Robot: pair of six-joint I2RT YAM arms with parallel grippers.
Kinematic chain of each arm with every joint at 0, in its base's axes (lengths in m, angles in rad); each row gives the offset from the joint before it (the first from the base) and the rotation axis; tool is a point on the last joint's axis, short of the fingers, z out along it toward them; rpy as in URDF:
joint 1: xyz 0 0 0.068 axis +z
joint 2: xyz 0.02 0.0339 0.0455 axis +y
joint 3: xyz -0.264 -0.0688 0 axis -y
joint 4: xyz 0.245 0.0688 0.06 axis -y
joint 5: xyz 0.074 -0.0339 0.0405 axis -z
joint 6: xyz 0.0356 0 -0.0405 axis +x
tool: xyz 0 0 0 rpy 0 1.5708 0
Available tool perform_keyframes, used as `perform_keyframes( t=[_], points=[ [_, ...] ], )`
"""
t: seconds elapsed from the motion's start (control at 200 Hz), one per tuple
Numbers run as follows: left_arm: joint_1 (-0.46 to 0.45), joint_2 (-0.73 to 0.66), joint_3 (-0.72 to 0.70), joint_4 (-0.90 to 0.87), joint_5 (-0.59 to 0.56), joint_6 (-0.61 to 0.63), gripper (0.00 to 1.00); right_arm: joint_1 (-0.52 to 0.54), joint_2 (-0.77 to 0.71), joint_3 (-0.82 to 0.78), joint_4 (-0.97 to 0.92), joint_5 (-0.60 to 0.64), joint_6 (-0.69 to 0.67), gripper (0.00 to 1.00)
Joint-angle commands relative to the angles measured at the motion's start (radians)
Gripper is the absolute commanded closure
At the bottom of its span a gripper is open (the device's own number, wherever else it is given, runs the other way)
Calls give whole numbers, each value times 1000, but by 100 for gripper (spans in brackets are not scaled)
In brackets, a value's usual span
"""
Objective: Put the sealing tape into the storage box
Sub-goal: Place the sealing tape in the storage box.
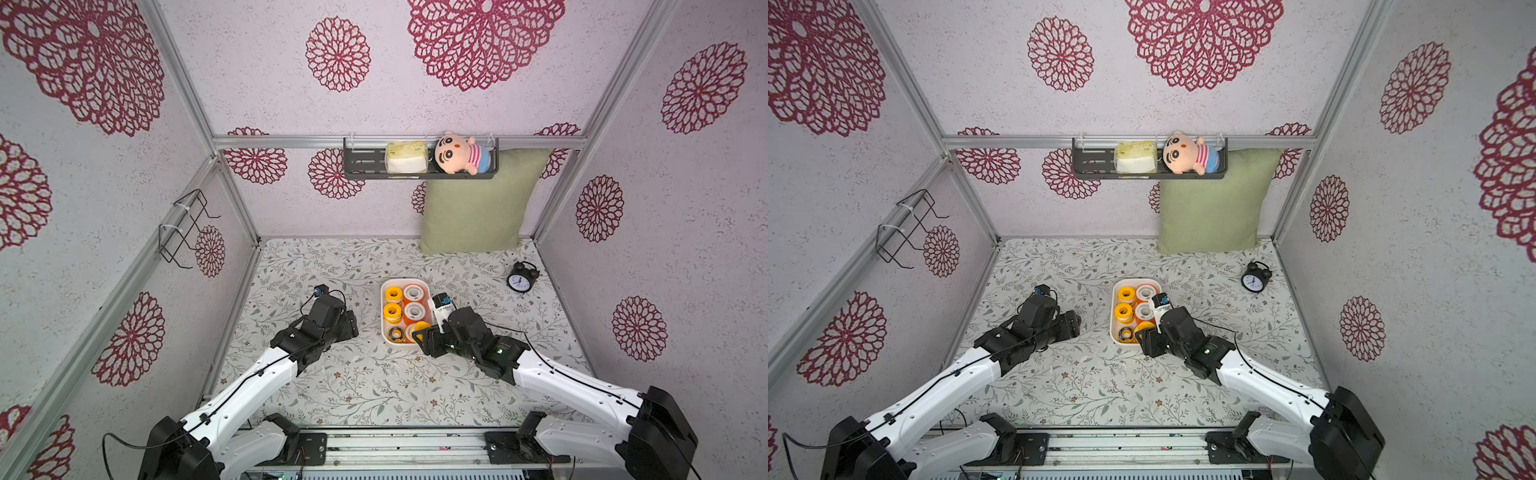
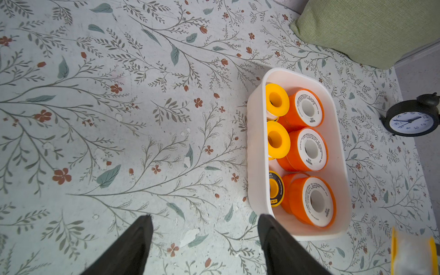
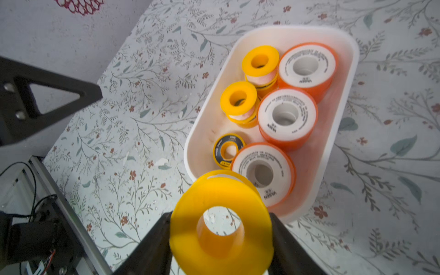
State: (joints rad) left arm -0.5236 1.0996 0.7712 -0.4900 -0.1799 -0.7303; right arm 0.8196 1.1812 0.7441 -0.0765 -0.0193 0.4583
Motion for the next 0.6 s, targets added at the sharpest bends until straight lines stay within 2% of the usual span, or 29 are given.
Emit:
perform_keyframes(
  t=[0.0,0.595],
  points=[
    [7,11,0,22,4,0,23,-20,59,76,38,-31,-63,39],
    [7,54,23,16,-6,15,23,-27,350,275,1,-55,-127,39]
  ],
)
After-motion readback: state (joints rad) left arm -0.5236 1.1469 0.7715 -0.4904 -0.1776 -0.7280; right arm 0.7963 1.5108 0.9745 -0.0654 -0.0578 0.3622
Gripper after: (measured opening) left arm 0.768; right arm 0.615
